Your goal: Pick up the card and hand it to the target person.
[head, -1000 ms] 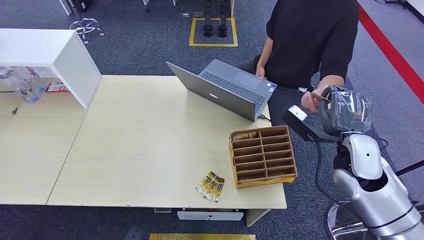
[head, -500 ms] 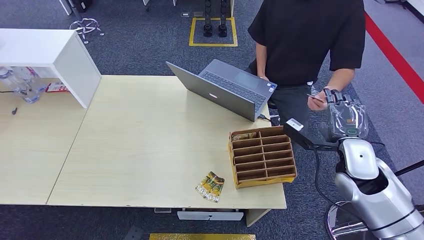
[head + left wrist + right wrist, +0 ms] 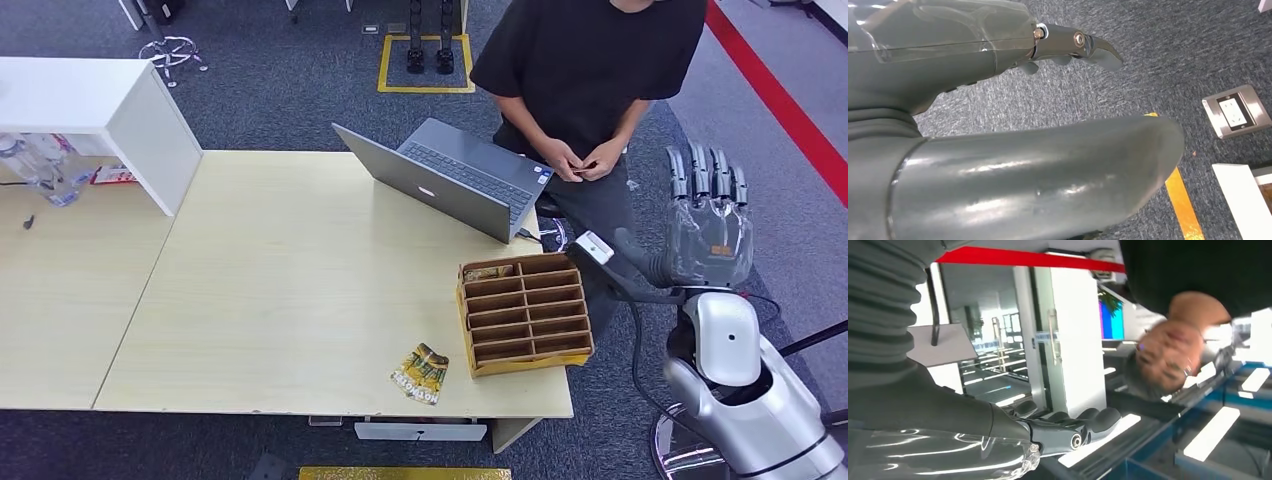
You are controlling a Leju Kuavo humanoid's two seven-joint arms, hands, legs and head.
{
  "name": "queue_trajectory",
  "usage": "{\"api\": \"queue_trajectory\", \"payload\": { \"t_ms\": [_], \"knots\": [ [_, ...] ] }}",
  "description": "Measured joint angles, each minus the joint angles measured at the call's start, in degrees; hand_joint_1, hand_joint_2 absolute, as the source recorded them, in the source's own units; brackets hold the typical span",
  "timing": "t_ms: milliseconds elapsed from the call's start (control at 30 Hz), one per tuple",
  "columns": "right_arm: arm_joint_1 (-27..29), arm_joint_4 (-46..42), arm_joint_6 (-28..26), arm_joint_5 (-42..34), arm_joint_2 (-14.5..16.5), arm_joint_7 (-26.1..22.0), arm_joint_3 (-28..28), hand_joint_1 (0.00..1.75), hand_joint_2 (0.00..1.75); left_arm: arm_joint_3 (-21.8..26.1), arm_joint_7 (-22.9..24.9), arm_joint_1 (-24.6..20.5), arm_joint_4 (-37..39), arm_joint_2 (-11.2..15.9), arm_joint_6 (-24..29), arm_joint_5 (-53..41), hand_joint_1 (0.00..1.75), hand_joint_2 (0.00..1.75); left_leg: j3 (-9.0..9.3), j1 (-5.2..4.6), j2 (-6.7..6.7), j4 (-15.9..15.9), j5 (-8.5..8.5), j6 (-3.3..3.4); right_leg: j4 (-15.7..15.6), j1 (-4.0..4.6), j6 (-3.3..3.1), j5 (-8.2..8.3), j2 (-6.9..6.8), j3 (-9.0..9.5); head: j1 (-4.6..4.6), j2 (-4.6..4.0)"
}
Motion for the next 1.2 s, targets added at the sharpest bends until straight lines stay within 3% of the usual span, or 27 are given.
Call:
{"api": "queue_trajectory", "payload": {
  "t_ms": [133, 433, 800, 967, 1200],
  "knots": [
    [1.4, -4.1, -4.3, -1.8, 1.9, -0.8, -0.2, 0.00, 1.75, 0.0, -0.4, 0.5, 0.0, 0.0, 0.2, 0.6, 0.00, 0.00, 0.00, 0.01, 0.00, 0.0, 0.00, 0.00, 0.0, 0.01, 0.00, 0.00, 0.00, 0.00, 0.00, 0.00],
    [5.2, -8.1, -11.2, -14.5, 6.5, -4.0, 0.0, 0.00, 1.75, 0.0, -1.9, 1.7, 0.0, 0.0, 1.2, 2.2, 0.00, 0.00, 0.01, 0.00, 0.00, 0.0, 0.00, 0.00, 0.0, 0.00, 0.00, 0.00, 0.00, 0.01, 0.01, 0.00],
    [10.0, -3.9, -22.3, -36.7, 10.9, -9.2, 1.7, 0.00, 1.75, 0.4, -2.3, 2.5, 0.0, 0.0, 2.1, 3.7, 0.00, 0.00, -0.01, 0.01, 0.00, 0.0, 0.00, 0.00, 0.0, 0.01, 0.00, 0.00, 0.00, 0.00, 0.00, 0.00],
    [10.8, 0.4, -23.4, -43.4, 13.5, -13.9, 3.0, 0.00, 1.75, 0.4, -2.3, 2.6, 0.0, 0.0, 2.1, 4.0, 0.00, 0.00, -0.01, 0.01, 0.00, 0.0, 0.00, 0.00, 0.0, 0.01, 0.00, 0.00, 0.00, 0.00, 0.01, 0.00],
    [11.8, 5.0, -23.6, -45.2, 16.9, -16.6, 4.1, 0.00, 1.75, 0.5, -2.3, 2.7, 0.0, 0.0, 2.2, 4.2, 0.00, 0.00, -0.02, 0.01, 0.00, 0.0, 0.00, 0.00, 0.0, 0.01, 0.00, -0.01, 0.00, -0.01, 0.01, 0.00]
  ]
}}
